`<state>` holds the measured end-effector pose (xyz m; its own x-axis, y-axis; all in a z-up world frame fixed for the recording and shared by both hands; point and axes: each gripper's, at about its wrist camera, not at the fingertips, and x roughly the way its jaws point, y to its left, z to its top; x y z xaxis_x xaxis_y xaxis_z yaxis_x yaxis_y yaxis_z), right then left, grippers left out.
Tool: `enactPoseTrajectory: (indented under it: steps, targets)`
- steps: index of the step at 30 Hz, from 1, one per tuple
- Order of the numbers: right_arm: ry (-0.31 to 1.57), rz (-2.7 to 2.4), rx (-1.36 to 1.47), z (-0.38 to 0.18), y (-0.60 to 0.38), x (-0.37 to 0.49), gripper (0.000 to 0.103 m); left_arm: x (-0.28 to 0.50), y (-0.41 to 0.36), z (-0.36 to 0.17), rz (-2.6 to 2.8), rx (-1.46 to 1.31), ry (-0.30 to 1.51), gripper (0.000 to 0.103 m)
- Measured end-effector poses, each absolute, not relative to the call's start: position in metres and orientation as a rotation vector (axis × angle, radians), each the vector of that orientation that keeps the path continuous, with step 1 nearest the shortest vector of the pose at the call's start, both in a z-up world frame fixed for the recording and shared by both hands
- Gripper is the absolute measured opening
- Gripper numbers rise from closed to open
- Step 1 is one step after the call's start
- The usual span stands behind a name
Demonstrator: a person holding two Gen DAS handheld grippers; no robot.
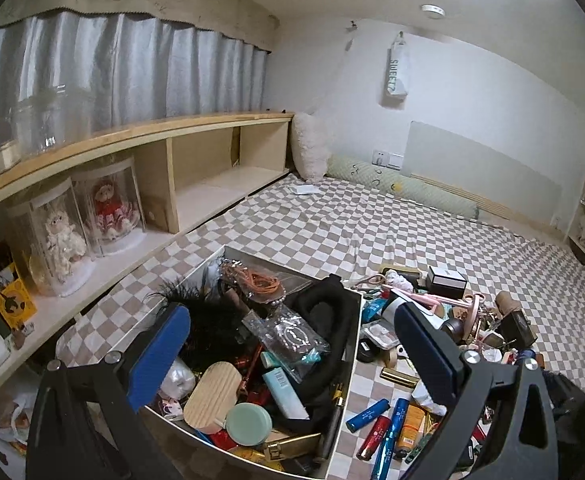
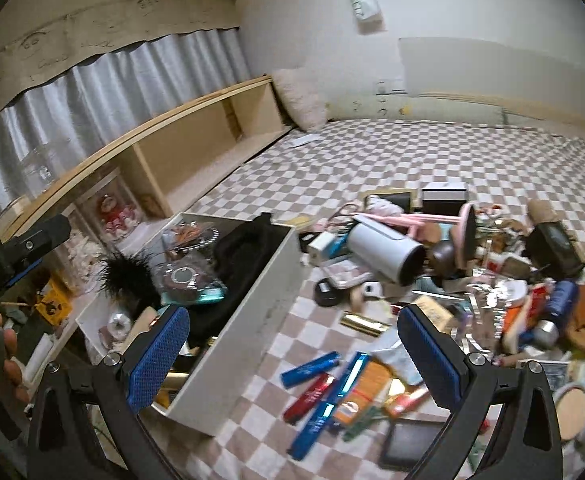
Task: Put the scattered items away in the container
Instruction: 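Withdraw both grippers from the shoebox back over the scattered items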
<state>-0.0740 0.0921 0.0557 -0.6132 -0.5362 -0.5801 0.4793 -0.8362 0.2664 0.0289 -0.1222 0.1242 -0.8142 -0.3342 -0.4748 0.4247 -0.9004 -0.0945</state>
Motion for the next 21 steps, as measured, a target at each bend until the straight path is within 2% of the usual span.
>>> enactPoseTrajectory:
  steps: [21]
  targets:
    - [-0.056,-2.612,0.942,0.067,0.169,-0.064,0.103,0.021,-0.083,0.112,-2.752,0.719,0.206,0.103]
